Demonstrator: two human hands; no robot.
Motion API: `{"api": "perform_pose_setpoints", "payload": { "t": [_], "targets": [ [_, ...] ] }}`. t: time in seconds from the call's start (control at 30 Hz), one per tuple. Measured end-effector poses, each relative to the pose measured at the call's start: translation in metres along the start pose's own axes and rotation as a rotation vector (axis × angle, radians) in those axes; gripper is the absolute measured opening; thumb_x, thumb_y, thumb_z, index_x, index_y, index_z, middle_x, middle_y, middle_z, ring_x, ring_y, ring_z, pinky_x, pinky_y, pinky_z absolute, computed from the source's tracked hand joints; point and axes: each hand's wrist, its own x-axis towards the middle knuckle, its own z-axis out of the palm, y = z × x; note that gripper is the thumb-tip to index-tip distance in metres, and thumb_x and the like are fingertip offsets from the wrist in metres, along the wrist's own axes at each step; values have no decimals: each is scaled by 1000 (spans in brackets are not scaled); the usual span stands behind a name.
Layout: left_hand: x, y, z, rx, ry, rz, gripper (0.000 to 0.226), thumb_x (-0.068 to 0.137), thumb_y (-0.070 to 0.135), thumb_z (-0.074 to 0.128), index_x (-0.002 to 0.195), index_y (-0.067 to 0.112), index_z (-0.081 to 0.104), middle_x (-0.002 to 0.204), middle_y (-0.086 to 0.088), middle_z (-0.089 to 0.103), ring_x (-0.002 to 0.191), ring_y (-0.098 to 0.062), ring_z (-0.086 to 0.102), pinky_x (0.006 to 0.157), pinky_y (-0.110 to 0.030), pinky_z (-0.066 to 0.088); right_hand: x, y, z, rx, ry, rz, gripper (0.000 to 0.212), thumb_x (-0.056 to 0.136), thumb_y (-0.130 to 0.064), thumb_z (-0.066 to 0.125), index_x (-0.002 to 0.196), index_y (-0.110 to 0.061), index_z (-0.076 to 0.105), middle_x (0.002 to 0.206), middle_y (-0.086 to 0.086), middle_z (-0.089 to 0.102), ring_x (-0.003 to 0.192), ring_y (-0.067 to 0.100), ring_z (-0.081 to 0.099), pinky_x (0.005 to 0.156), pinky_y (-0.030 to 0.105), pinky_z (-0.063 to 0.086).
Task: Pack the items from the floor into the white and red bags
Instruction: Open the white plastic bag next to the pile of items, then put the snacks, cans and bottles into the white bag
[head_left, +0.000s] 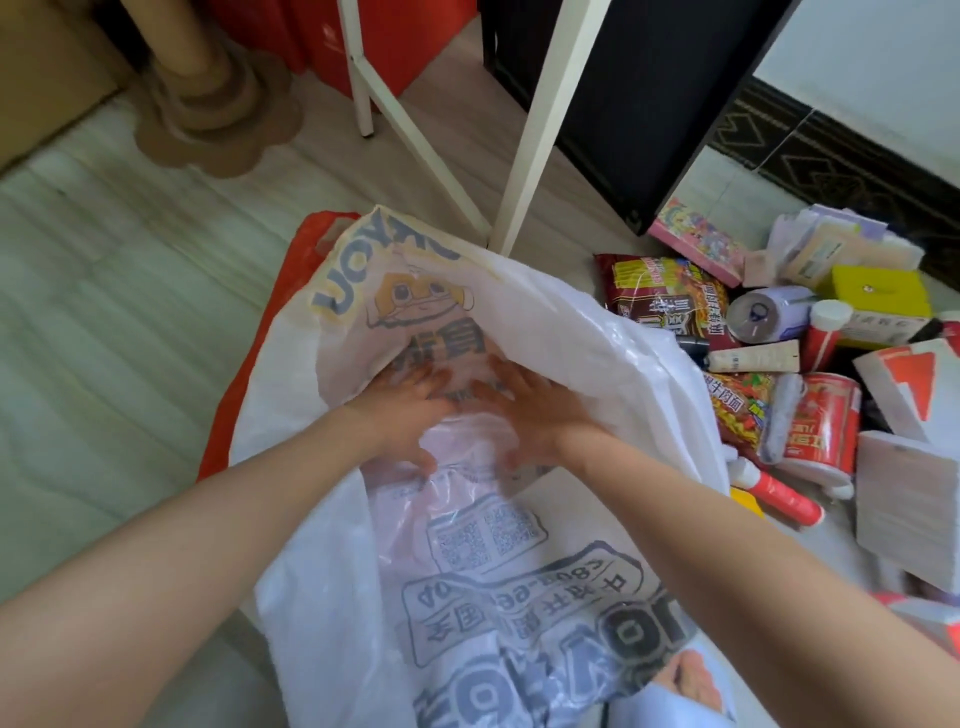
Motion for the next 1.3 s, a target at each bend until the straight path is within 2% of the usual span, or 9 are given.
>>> {"api": "perform_pose_setpoints", "payload": {
  "t": [0.13, 0.2, 0.33, 0.47, 0.6, 0.8, 0.93, 1.1, 1.3],
  "targets": [
    [-31, 9, -31, 28, 47, 17, 50, 89, 29, 55, 136, 20, 42, 145, -7, 34, 131, -23, 34, 104, -37, 34, -41, -15, -23, 117, 63, -62, 90, 81, -43, 62, 148, -25, 5, 158, 7, -3, 145, 28, 4, 117, 43, 14],
    [-53, 21, -46, 77, 123, 23, 46, 89, 27, 51, 134, 20, 43, 140, -6, 41, 125, -23, 41, 97, -36, 40, -71, -25, -36, 237, 94, -81, 84, 83, -39, 62, 147, -22, 10, 156, 7, 10, 141, 28, 21, 113, 40, 26],
    [-106, 54, -71, 128, 482, 76, 51, 87, 27, 54, 135, 21, 42, 140, -7, 42, 128, -27, 38, 103, -40, 36, -147, -34, -63, 250, 262, -109, 69, 90, -36, 54, 147, -19, 19, 151, 4, 26, 132, 25, 36, 103, 34, 35],
    [-148, 99, -92, 74, 687, 85, 63, 90, 40, 51, 145, 26, 23, 155, -3, 17, 143, -23, 10, 116, -43, 11, -244, -13, -87, 80, 472, -92, 65, 90, -38, 54, 145, -18, 24, 148, 8, 33, 129, 27, 39, 104, 38, 37],
    [-158, 156, -111, 30, 859, 166, 61, 85, 49, 44, 139, 21, 37, 146, -11, 37, 138, -30, 28, 111, -46, 20, -336, 20, -74, 23, 639, 102, 69, 81, -42, 64, 140, -17, 37, 139, 7, 47, 122, 26, 50, 99, 36, 42],
    [-134, 256, -98, 17, 792, 327, 62, 86, 39, 56, 141, 21, 33, 150, -8, 29, 142, -27, 18, 114, -44, 20, -422, 65, 6, 225, 691, 456, 69, 87, -41, 57, 144, -17, 27, 146, 4, 37, 129, 24, 42, 105, 33, 36],
    [-114, 285, -75, 65, 765, 415, 61, 76, 30, 65, 131, 20, 41, 134, -17, 50, 127, -39, 43, 99, -52, 40, -424, 92, 65, 358, 559, 630, 66, 88, -39, 53, 144, -19, 24, 147, 2, 32, 131, 23, 37, 104, 33, 34],
    [-78, 300, -55, 59, 656, 431, 65, 75, 22, 67, 134, 21, 39, 139, -14, 45, 131, -37, 38, 103, -50, 37, -400, 118, 115, 554, 498, 811, 58, 89, -38, 50, 140, -17, 32, 143, 6, 39, 131, 25, 37, 104, 35, 35],
    [0, 325, -37, 170, 526, 404, 79, 42, 8, 85, 115, 11, 57, 122, -19, 59, 111, -38, 58, 82, -45, 52, -364, 148, 154, 621, 480, 939, 66, 84, -48, 55, 137, -14, 34, 135, 9, 46, 123, 29, 43, 99, 38, 37]
  ]
}}
